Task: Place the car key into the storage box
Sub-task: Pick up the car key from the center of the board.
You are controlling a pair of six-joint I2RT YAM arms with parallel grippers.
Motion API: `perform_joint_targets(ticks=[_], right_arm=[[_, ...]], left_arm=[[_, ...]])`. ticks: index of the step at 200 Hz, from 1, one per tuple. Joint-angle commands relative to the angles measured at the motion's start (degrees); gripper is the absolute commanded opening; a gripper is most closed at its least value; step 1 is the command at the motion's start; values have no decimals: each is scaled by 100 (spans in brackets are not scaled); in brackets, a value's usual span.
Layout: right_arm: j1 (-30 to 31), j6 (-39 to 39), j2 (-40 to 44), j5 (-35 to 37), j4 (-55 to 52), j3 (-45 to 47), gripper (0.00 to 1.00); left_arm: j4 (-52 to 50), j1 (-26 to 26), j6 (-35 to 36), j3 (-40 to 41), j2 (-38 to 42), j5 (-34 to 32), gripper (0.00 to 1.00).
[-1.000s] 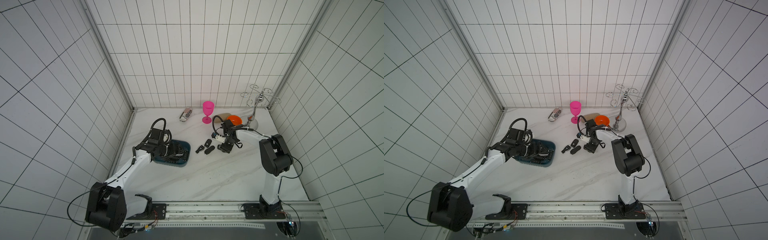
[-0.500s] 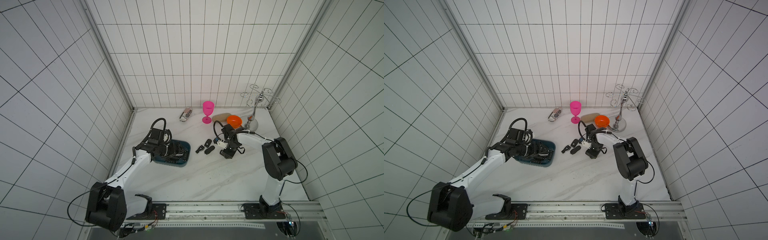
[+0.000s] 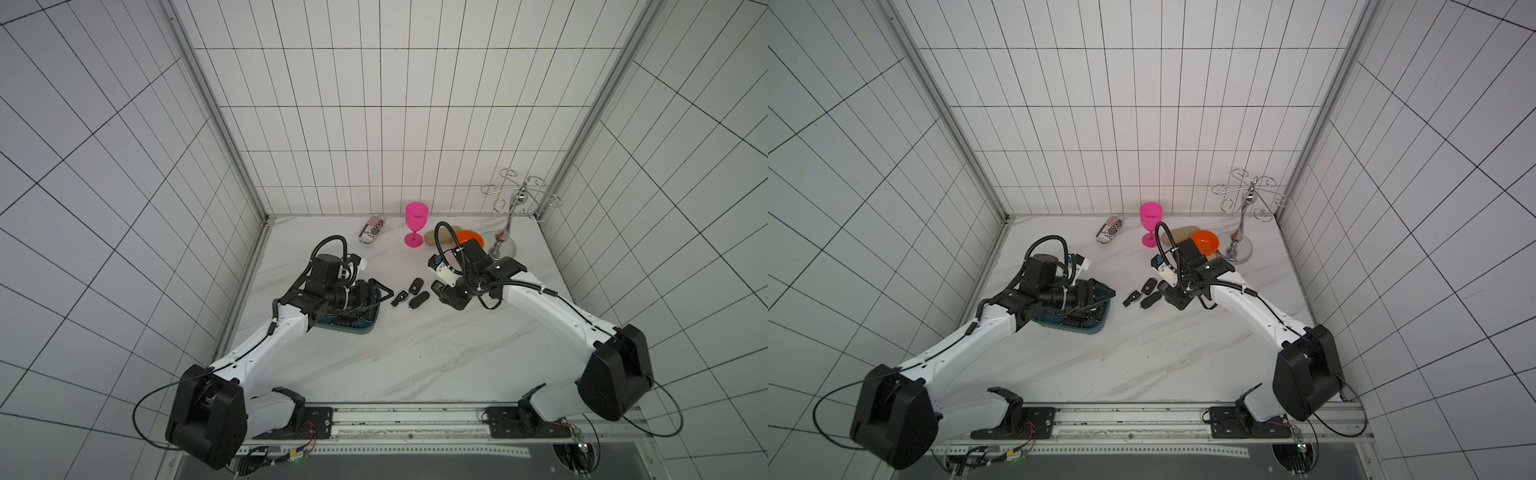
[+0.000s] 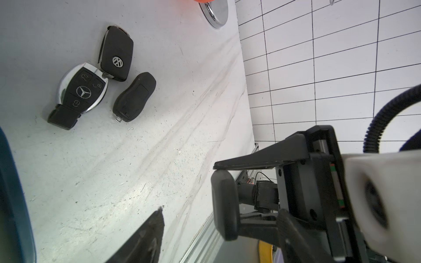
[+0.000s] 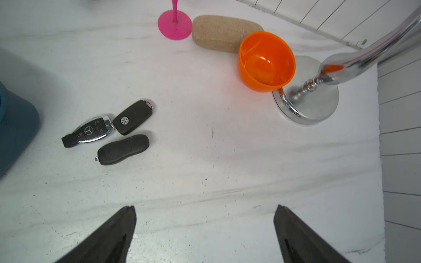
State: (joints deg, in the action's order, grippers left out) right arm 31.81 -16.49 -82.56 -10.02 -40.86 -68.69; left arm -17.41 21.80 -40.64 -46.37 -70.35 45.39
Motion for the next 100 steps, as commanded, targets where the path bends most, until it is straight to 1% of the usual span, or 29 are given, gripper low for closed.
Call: perform_joint_targets(ticks=[1, 28, 62, 100], right_arm=[[225, 613, 209, -588, 526, 119, 0], [519, 753, 130, -706, 545, -60, 0], [849, 984, 82, -822, 681, -112, 0], [1214, 1103, 4, -622, 826, -93, 0]], left_arm=[[852, 117, -483, 50, 21, 365, 85], [1037, 228, -606, -27, -73, 436, 84], [964, 336, -509, -86, -215, 207, 83], [744, 471, -348, -162, -350, -11, 82]])
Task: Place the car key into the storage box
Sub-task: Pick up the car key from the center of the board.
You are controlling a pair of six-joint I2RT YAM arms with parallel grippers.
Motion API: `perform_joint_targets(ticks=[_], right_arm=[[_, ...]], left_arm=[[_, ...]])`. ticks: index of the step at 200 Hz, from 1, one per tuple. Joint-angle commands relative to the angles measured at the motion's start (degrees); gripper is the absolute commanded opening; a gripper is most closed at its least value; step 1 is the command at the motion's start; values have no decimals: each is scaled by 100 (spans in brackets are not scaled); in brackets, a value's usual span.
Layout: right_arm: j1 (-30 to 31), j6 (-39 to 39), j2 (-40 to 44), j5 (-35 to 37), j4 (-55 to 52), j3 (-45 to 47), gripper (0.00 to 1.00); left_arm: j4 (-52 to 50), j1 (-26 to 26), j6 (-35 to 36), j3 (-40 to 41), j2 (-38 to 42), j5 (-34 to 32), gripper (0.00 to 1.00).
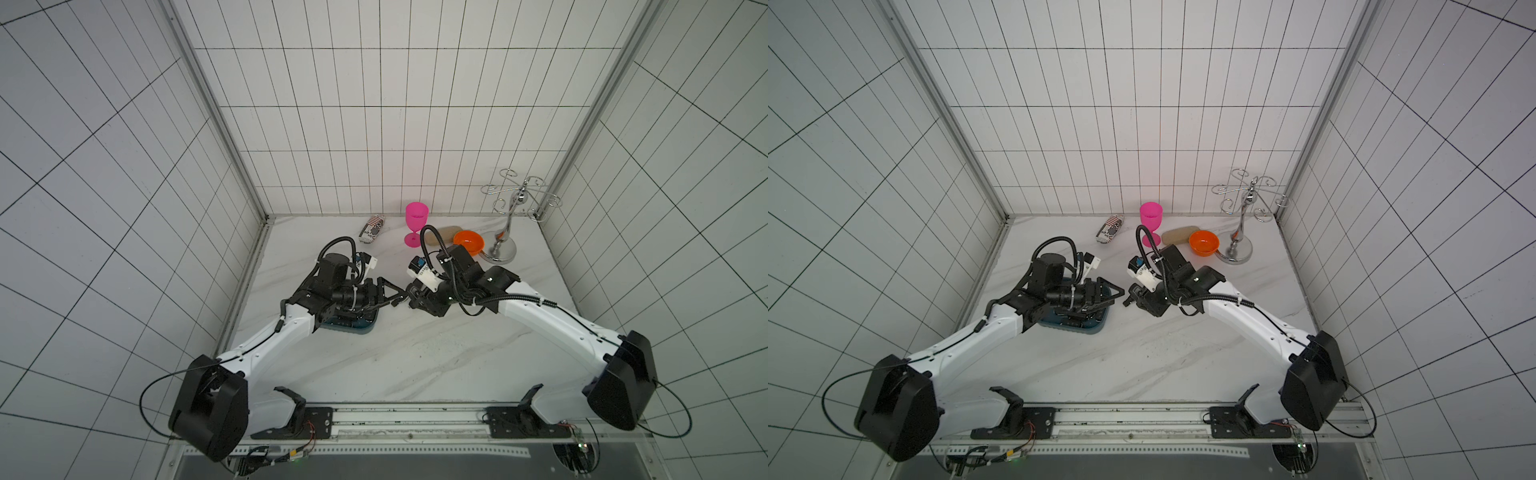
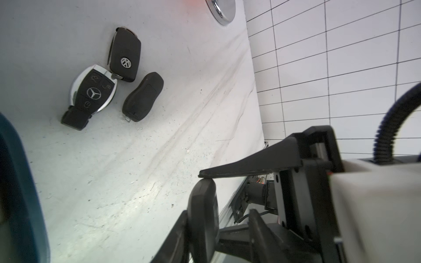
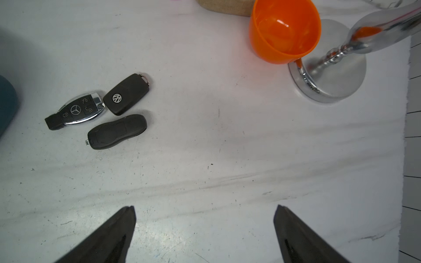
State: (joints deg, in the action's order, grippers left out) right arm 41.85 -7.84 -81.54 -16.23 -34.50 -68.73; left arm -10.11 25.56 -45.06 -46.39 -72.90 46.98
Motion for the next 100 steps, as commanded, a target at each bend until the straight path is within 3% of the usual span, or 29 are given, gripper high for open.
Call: perform_joint_targets(ticks=[1, 29, 48, 63, 77, 100], right_arm=[[219, 243, -103, -2, 190, -88, 0], [398, 256, -295, 57, 206, -217, 0], [471, 263, -453, 34, 207, -328, 0], [542, 282, -574, 15, 246, -424, 0], [601, 317, -679, 1, 291, -500, 0], [673, 388, -808, -27, 407, -580, 0]], left_arm=[[12, 97, 103, -160, -98, -171, 82], [-120, 202, 212, -212, -126, -300, 80], [-263, 270, 322, -262, -145, -422, 73], [-440, 320, 465, -301, -179, -563, 62], [-515, 349, 571, -311, -202, -606, 44], [-628, 398, 652, -287, -216, -647, 30]])
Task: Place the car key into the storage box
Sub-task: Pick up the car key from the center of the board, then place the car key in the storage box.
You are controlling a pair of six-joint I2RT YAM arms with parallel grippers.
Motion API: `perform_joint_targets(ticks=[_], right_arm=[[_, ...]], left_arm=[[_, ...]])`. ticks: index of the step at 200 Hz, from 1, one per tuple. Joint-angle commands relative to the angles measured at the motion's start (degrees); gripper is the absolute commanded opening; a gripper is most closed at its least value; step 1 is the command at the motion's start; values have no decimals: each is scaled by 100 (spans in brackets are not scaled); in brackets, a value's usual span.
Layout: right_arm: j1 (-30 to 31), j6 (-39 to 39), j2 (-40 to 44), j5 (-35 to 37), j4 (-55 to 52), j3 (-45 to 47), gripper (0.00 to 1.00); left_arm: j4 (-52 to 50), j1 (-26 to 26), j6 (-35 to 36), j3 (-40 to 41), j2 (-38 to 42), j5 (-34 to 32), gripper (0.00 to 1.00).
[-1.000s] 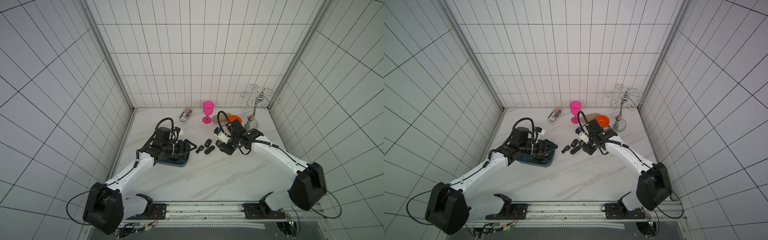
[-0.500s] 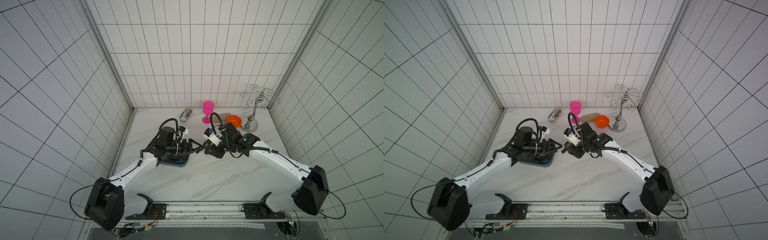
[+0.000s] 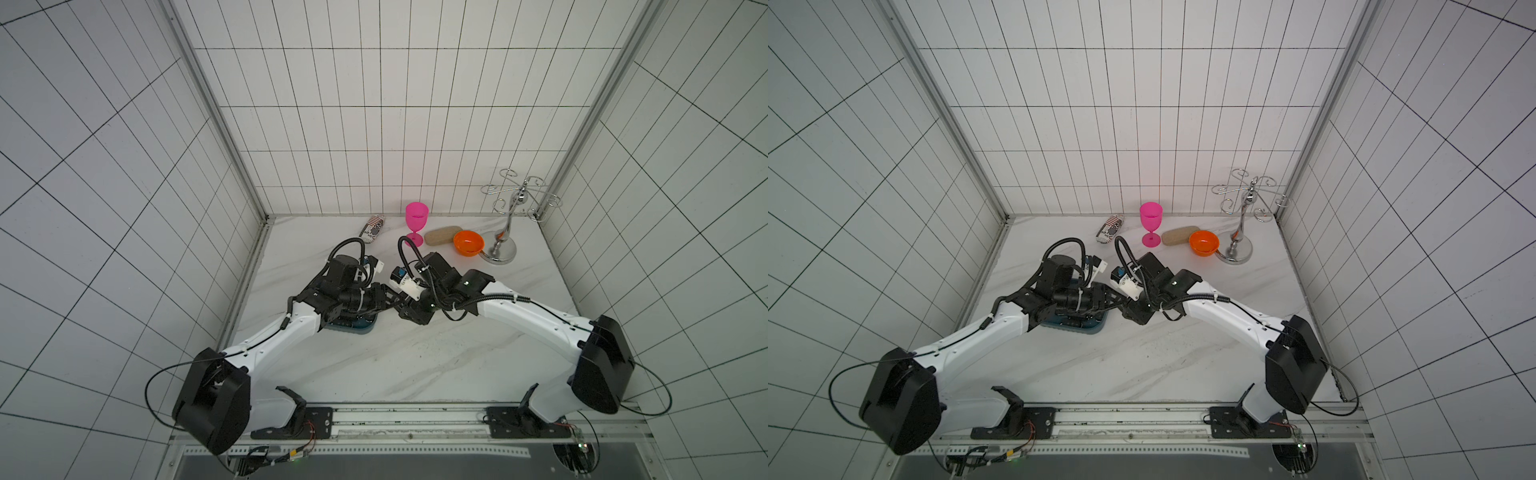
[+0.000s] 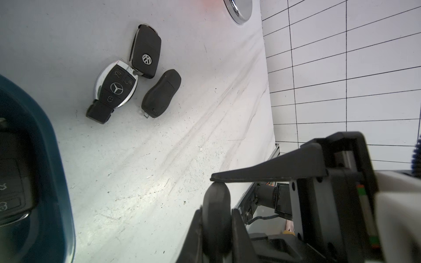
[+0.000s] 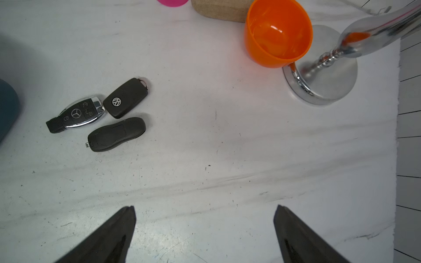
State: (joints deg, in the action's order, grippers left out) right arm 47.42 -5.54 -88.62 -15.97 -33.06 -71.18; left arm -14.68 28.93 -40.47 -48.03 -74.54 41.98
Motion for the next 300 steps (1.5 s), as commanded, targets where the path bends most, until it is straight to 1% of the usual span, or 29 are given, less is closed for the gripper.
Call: perform_joint_targets(ticks=[1, 10, 25, 54, 70, 78, 83, 88, 91, 95, 97, 110, 126, 136, 144, 155, 160, 177, 193, 204, 216, 231, 245, 266, 300], right_arm=[[122, 163, -101, -50, 268, -340, 0], [149, 175, -142, -61, 322, -350, 0], [171, 210, -185, -41, 350, -378, 0], [177, 248, -204, 73, 360, -397, 0], [188, 321, -156, 355, 348, -371, 22], [204, 259, -48, 421, 410, -264, 36], [210, 232, 41, 445, 484, -176, 51], [208, 221, 135, 473, 555, -78, 70], [204, 220, 196, 497, 601, -20, 80], [205, 227, 277, 545, 662, 52, 97], [206, 228, 315, 560, 685, 93, 100], [174, 229, 558, 779, 762, 258, 99], [74, 272, 896, 1487, 768, 491, 99], [-67, 389, 1130, 2003, 774, 701, 99], [-224, 648, 1306, 2556, 766, 873, 99], [-494, 1216, 1504, 3334, 602, 1046, 99], [-653, 1422, 1574, 3499, 460, 1094, 98], [-1188, 1529, 1732, 3287, 96, 1256, 99], [-1365, 1607, 1749, 3505, -158, 1347, 98], [-1432, 1664, 1688, 3503, -314, 1352, 98], [-1467, 1759, 1601, 3437, -408, 1366, 99], [-1478, 1813, 1447, 3304, -423, 1365, 99], [-1476, 1811, 1257, 3122, -375, 1340, 99], [-1480, 1646, 911, 2534, -235, 1222, 99], [-1478, 1944, 131, 2467, -481, 560, 99]], left_arm=[[-178, 61, 195, -121, -52, -150, 29], [-177, 69, 189, -104, -52, -159, 25], [-180, 93, 193, -69, -49, -155, 14], [-167, 104, 204, -48, 0, -163, 4], [-176, 104, 230, -64, 37, -201, 3], [-217, 104, 255, -87, 53, -253, 3], [-255, 104, 286, -105, 54, -283, 2], [-297, 102, 298, -122, 47, -318, 2], [-314, 104, 319, -135, 45, -332, 2], [-341, 102, 341, -157, 46, -353, 2], [-362, 97, 352, -166, 39, -360, 1], [-518, 80, 444, -245, 19, -484, 1], [-724, 8, 541, -329, 18, -696, 1], [-979, -56, 678, -423, 19, -964, 2], [-1318, -132, 828, -550, 20, -1325, 2], [-1778, -291, 992, -714, 18, -1768, 2], [-1953, -376, 1033, -769, 31, -1962, 2], [-2318, -752, 1144, -788, 114, -2429, 4], [-2701, -1080, 1220, -817, 133, -3061, 5], [-2796, -1291, 1203, -813, 133, -3192, 5], [-2898, -1346, 1142, -824, 96, -3676, 5], [-2977, -1423, 1088, -843, 16, -3967, 4], [-3059, -1441, 991, -846, -112, -4404, 3], [-3269, -1478, 906, -893, -354, -4761, 0], [-3349, -1478, 694, -873, -552, -5234, 0]])
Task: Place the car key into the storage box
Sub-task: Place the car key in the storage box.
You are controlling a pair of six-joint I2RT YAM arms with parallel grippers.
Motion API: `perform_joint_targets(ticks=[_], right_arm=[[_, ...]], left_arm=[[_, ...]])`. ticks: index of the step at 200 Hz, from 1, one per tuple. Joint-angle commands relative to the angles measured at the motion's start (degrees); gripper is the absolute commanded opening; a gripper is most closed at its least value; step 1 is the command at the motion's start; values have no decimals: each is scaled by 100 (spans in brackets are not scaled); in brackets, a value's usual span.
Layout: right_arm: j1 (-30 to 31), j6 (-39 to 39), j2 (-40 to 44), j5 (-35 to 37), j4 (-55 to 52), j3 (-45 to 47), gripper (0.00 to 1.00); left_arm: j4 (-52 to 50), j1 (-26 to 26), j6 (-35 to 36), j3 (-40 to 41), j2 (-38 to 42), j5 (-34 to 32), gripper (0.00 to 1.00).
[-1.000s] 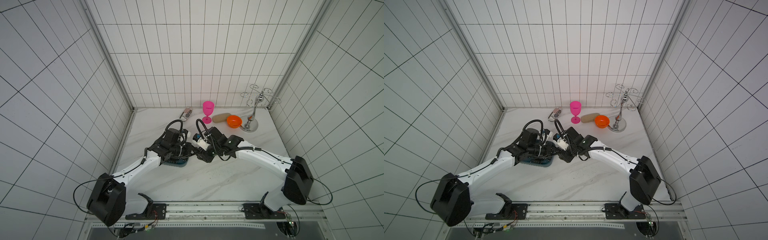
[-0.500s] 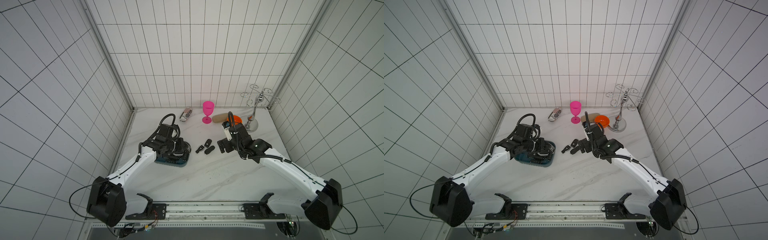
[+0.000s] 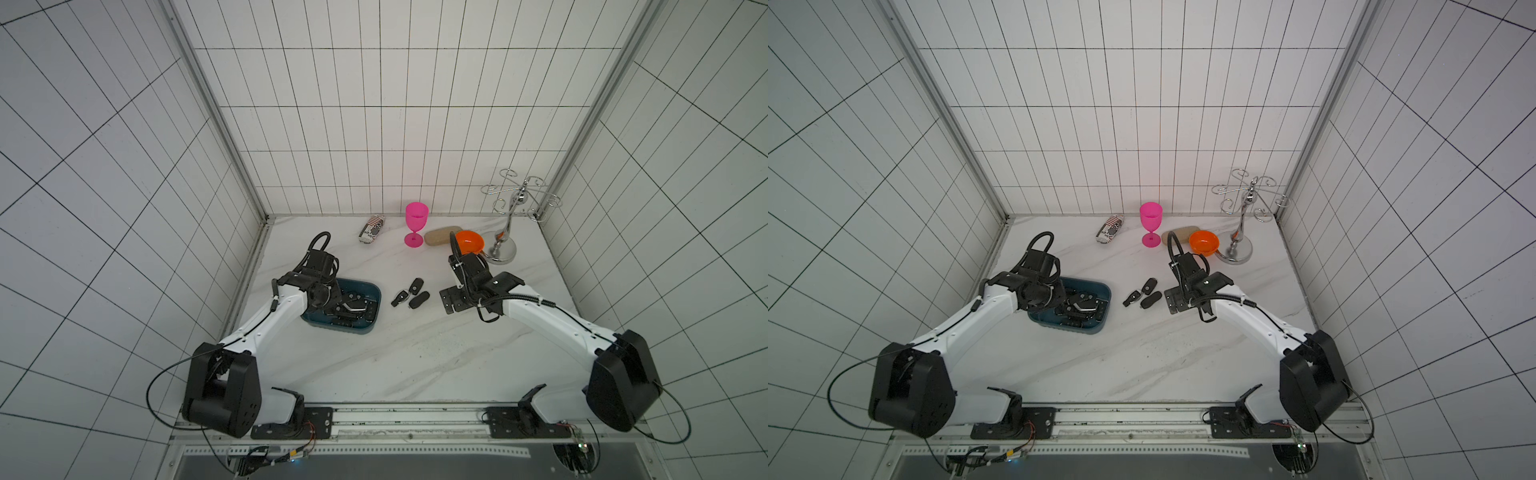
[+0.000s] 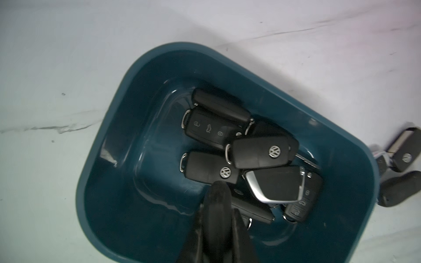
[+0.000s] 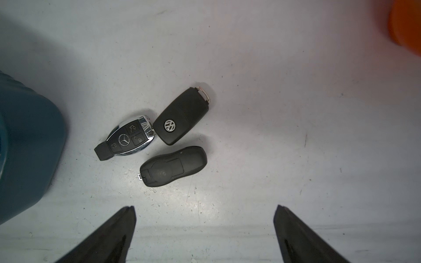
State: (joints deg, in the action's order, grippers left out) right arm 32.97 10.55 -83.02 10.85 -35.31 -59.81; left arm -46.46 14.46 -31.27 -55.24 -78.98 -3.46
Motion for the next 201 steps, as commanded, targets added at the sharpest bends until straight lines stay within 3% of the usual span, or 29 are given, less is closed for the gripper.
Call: perform_joint_targets(ticks=[1, 48, 81, 119, 139, 144, 160, 169, 201], right_arm=[[-39, 348, -449, -219, -269, -598, 98], [-30, 647, -1257, -870, -346, -1489, 99], [-36, 562, -2042, -1268, -1071, -2261, 99], [-34, 1513, -2247, -1077, -859, -2121, 99], [5, 2060, -2196, -1123, -233, -1818, 99], [20, 2165, -2169, -1125, -64, -1737, 99], [85, 2336, -2246, -1084, 243, -1673, 99], [89, 2385, -2401, -1153, 189, -1806, 99], [150, 2497, -2954, -1261, -241, -2311, 99]], left_arm=[[-175, -35, -237, -152, -117, -704, 0], [-319, -40, -436, -202, -671, -950, 0], [-286, -48, -430, -192, -911, -824, 0], [-285, -66, -424, -224, -1033, -770, 2], [-264, -66, -392, -219, -1084, -694, 5], [-246, -66, -387, -215, -1086, -646, 13], [-186, -66, -353, -184, -1059, -532, 20], [-150, -74, -320, -167, -1017, -442, 33], [-86, -78, -196, -136, -727, -35, 51]])
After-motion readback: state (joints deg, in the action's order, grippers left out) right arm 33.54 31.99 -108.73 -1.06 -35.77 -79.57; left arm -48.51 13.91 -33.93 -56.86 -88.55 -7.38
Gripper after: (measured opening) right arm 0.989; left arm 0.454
